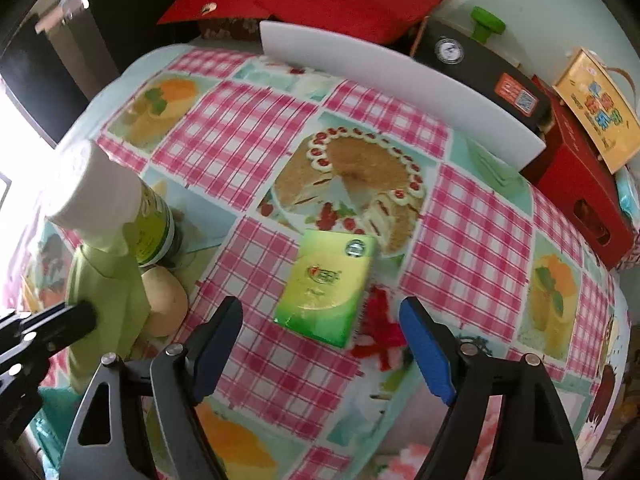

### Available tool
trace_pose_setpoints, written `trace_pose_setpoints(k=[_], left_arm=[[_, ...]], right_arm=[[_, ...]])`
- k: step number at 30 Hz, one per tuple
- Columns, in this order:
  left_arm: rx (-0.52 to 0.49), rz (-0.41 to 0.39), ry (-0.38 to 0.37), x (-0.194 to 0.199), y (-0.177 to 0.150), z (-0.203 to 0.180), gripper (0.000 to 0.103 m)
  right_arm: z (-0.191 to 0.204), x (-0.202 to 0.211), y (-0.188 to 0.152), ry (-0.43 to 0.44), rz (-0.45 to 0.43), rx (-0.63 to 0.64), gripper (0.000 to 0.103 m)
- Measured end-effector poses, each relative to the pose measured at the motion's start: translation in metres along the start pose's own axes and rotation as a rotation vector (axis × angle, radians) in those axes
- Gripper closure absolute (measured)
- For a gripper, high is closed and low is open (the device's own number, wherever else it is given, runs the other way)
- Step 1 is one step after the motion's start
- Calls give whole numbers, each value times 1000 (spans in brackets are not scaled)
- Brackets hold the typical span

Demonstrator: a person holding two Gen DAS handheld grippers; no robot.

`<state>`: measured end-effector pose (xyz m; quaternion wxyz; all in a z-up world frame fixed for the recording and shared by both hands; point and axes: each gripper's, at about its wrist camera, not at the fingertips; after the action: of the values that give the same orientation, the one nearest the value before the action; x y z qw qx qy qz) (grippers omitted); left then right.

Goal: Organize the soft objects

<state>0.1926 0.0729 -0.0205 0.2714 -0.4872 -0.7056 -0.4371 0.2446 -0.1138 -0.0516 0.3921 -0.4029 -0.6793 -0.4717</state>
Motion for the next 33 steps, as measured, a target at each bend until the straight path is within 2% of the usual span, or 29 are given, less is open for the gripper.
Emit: trace_pose_setpoints(k=[3,4,5,9,10,19,22,25,31,33], left_arm=[[10,-2,-4,6,-1,5,97],[13,-4,-2,-4,1,1,97],[15,-4,-2,-4,1,2,97],[20,-2,-3,-4,1,4,97],[20,-1,-3,-5,1,4,97],[8,-11,6,-2,0,2,97],[0,-16,8,0,0,0,97],[-6,-14,9,-1,-1,-2,97],[-10,-15,9,0,-1,-2,97],[-9,-9,14,-2,-1,-2,97]], right_arm=[[10,-5,3,-36,3,26,23],[13,-8,4,-52,8,36,25],[16,-10,5,-62,13,43,32],[23,-17,7,-112,19,76,40],[23,-17,7,-116,17,78,46],[6,4,0,-3,-16,-12,49],[-3,18,-6,31,-38,-37,82],[-10,27,-12,79,-41,-68,82],[2,24,-17,46,-30,-9,81],[1,23,-17,38,-29,-12,76]])
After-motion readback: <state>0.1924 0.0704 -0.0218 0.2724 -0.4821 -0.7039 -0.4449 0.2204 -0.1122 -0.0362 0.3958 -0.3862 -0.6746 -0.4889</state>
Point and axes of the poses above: each gripper's, at about its wrist camera, not at the fingertips, and x roughly against the way its jaws point, z to its left, y to its top, and after that the axes turned 11 degrees about -y, right-handed
